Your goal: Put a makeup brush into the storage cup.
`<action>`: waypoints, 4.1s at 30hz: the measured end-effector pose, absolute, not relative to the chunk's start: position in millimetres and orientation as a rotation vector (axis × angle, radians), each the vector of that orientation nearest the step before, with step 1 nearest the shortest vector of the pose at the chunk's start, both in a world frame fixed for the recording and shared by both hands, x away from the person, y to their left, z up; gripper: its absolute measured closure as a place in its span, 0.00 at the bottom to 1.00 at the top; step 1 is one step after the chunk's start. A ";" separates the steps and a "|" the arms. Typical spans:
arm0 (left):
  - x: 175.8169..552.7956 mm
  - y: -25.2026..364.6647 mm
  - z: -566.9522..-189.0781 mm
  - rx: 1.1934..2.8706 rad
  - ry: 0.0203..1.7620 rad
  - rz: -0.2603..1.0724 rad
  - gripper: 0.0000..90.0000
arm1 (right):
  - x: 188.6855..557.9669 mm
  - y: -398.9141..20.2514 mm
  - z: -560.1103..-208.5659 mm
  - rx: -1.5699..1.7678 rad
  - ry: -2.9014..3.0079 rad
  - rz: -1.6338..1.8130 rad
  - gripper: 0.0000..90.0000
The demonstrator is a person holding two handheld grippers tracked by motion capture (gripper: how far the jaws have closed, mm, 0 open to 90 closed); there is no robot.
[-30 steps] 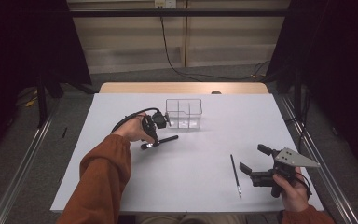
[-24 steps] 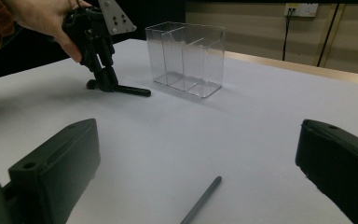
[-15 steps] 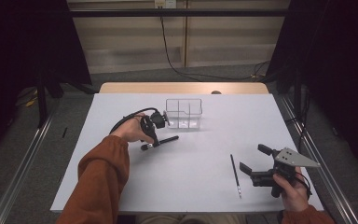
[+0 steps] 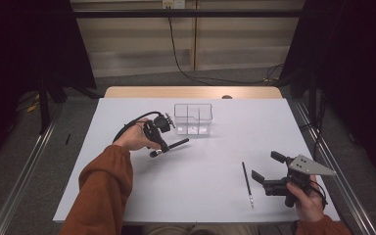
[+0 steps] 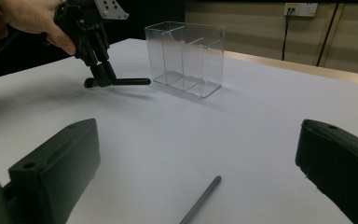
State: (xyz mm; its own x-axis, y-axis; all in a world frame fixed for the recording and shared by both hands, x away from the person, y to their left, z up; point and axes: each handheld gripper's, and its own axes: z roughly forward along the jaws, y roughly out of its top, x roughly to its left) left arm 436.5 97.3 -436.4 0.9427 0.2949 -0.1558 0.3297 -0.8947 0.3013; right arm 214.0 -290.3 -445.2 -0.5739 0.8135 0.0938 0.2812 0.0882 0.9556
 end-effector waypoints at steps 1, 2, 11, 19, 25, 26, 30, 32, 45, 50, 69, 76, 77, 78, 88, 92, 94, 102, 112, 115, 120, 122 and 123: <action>436.1 99.0 -435.1 2.752 0.457 -0.151 0.88 | 214.1 -290.3 -445.2 1.074 1.904 1.501 0.00; 435.0 99.9 -434.4 2.736 0.470 -0.160 0.88 | 214.1 -290.5 -445.3 1.071 1.907 1.498 0.00; 429.1 110.2 -427.8 2.641 0.504 -0.143 0.88 | 214.1 -290.4 -445.1 1.074 1.904 1.500 0.00; 422.1 123.4 -425.0 2.559 0.523 -0.128 0.88 | 214.1 -290.3 -445.1 1.072 1.904 1.499 0.00; 414.9 134.9 -425.3 2.466 0.572 -0.118 0.88 | 214.2 -290.3 -445.2 1.069 1.907 1.494 0.00; 414.9 134.9 -425.3 2.466 0.572 -0.118 0.88 | 214.3 -290.2 -445.3 1.070 1.907 1.493 0.00; 405.9 138.1 -421.5 2.391 0.577 -0.095 0.88 | 214.2 -290.3 -445.2 1.065 1.908 1.491 0.00; 401.6 138.2 -419.3 2.344 0.580 -0.101 0.88 | 214.2 -290.2 -445.2 1.066 1.908 1.492 0.00; 388.6 153.5 -415.7 2.244 0.613 -0.008 0.88 | 214.0 -289.9 -444.8 1.067 1.903 1.498 0.00; 377.3 160.8 -413.3 2.180 0.610 0.026 0.88 | 214.1 -289.4 -444.9 1.065 1.904 1.500 0.00; 345.0 180.3 -407.0 2.068 0.669 0.086 0.88 | 215.2 -287.0 -444.4 1.056 1.907 1.506 0.00; 325.4 179.7 -403.3 2.051 0.644 0.091 0.88 | 215.2 -286.1 -443.6 1.045 1.904 1.514 0.00; 322.3 180.4 -402.0 2.042 0.641 0.089 0.88 | 215.0 -285.6 -443.3 1.047 1.901 1.519 0.00; 319.9 181.5 -401.1 2.030 0.644 0.092 0.88 | 214.7 -285.5 -442.9 1.040 1.904 1.521 0.00; 301.7 192.1 -403.8 1.965 0.678 0.083 0.88 | 217.6 -281.6 -441.4 1.062 1.902 1.586 0.00; 296.4 190.6 -407.3 1.976 0.670 0.093 0.88 | 217.3 -279.1 -440.3 1.058 1.908 1.600 0.00; 292.7 188.4 -411.3 1.982 0.664 0.085 0.88 | 216.8 -278.2 -440.0 1.054 1.908 1.598 0.00; 284.1 175.0 -412.0 1.994 0.613 0.042 0.88 | 217.0 -266.9 -434.8 0.993 1.938 1.627 0.00; 277.6 162.3 -413.2 2.022 0.564 0.013 0.88 | 218.6 -248.5 -429.1 0.934 2.006 1.658 0.00; 275.7 157.1 -412.0 2.029 0.546 0.003 0.88 | 219.7 -245.0 -427.6 0.924 2.012 1.665 0.00; 275.9 152.3 -411.3 2.034 0.535 0.000 0.88 | 224.4 -233.7 -424.6 0.890 2.052 1.684 0.00; 275.1 150.6 -412.2 2.037 0.541 0.003 0.88 | 224.9 -232.3 -425.3 0.892 2.062 1.683 0.00; 274.5 149.5 -412.5 2.046 0.534 0.003 0.88 | 225.0 -230.1 -427.5 0.884 2.080 1.667 0.00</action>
